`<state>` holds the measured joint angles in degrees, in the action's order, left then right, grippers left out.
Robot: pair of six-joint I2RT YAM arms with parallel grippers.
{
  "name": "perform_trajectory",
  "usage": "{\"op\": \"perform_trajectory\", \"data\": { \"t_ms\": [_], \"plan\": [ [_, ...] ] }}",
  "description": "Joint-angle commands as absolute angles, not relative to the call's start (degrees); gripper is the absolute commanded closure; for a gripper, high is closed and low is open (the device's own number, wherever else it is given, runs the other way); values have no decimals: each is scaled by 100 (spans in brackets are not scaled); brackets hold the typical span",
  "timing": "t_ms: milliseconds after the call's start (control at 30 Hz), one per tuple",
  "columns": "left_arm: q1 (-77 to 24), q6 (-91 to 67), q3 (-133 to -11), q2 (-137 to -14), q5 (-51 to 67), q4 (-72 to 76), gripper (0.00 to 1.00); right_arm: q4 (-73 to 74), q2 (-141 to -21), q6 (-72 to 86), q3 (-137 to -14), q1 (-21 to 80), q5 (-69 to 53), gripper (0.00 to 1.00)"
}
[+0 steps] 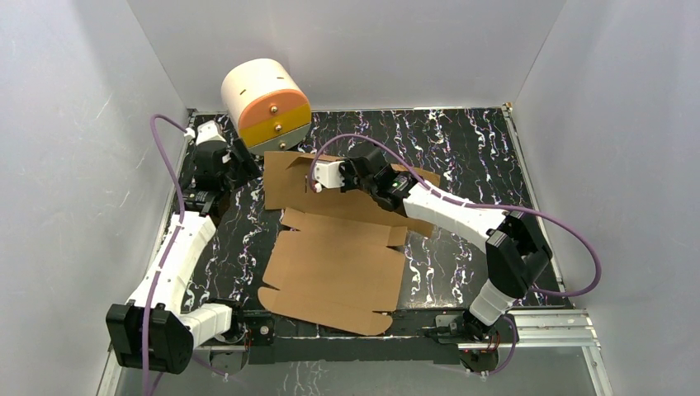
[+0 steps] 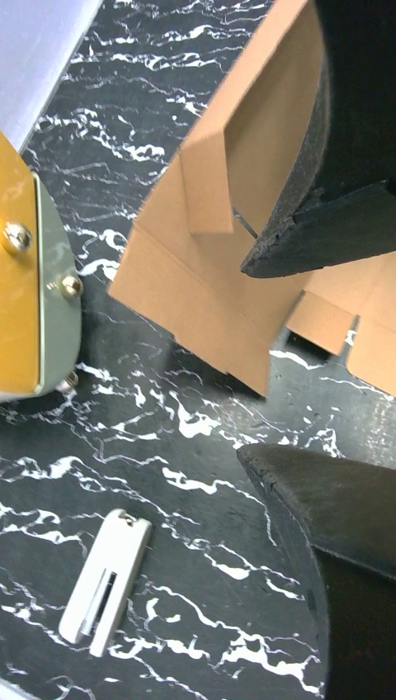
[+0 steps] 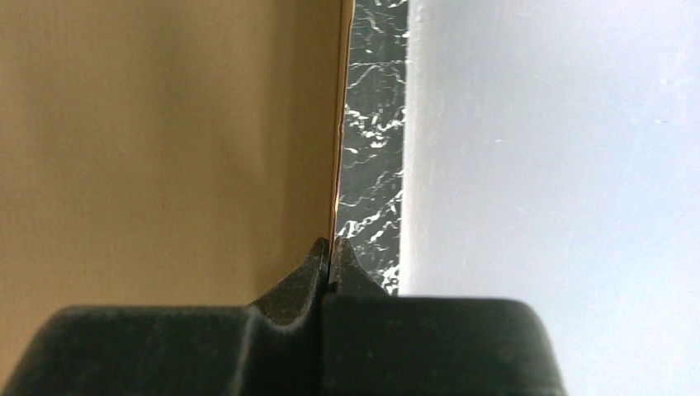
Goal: Fold the paper box
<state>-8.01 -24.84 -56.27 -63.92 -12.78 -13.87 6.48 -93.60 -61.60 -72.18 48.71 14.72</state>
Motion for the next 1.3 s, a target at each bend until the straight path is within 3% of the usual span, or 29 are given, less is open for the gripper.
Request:
{"op": "perform_trajectory", "data": {
  "t_ms": [0,433,700,933,1267],
  "plan": [
    [-373,-2609,-5438,-6337,-719,-1673,29,-334,-9249,-6736,-7098,4906,1992,100],
    [-13,-2591,-5621,-6735,196,-1347,28,-543,-9229,-7418,-7194,4960,2123,100],
    [-9,-2465,-5611,-6918,393,-1231,28,-949,-9094,-7194,-6336,5343,2451,100],
    [-9,-2629,-5442,-6768,1595,-835,30,-1437,-9026,-7180,-5819,5695,2941,100],
    [-9,-3108,-5545,-6987,1900,-616,34,-2504,-8941,-8169,-5606,5862,3328,100]
  ]
}}
